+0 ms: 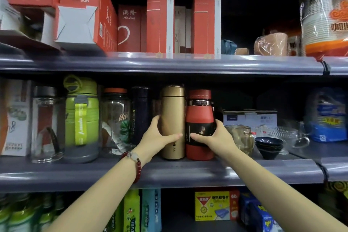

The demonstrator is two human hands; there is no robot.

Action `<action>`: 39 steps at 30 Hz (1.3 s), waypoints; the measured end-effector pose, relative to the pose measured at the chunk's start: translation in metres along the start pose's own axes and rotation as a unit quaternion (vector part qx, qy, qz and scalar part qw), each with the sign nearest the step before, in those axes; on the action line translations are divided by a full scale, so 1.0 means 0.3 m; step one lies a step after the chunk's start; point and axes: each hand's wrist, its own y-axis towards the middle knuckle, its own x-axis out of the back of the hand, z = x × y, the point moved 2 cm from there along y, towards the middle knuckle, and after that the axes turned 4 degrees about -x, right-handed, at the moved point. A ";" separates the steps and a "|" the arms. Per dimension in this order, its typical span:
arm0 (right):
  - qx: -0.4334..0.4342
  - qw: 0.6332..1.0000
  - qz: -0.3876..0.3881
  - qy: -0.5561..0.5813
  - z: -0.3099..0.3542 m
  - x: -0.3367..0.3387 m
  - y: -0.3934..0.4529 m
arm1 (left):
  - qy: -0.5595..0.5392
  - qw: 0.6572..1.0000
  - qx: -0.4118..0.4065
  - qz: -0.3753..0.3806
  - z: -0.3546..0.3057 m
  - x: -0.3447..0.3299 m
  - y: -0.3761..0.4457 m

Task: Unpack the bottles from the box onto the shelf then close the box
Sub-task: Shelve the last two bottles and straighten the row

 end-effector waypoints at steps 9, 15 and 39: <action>-0.066 0.992 0.099 0.039 -0.039 0.035 0.011 | -0.031 0.999 0.016 0.036 0.021 0.015 -0.003; -0.064 0.992 0.108 0.032 -0.038 0.019 0.013 | -0.003 0.999 0.026 0.038 0.023 0.016 -0.005; -0.101 0.972 0.158 0.143 -0.057 0.010 0.034 | 0.059 0.997 0.040 0.035 0.031 0.029 -0.023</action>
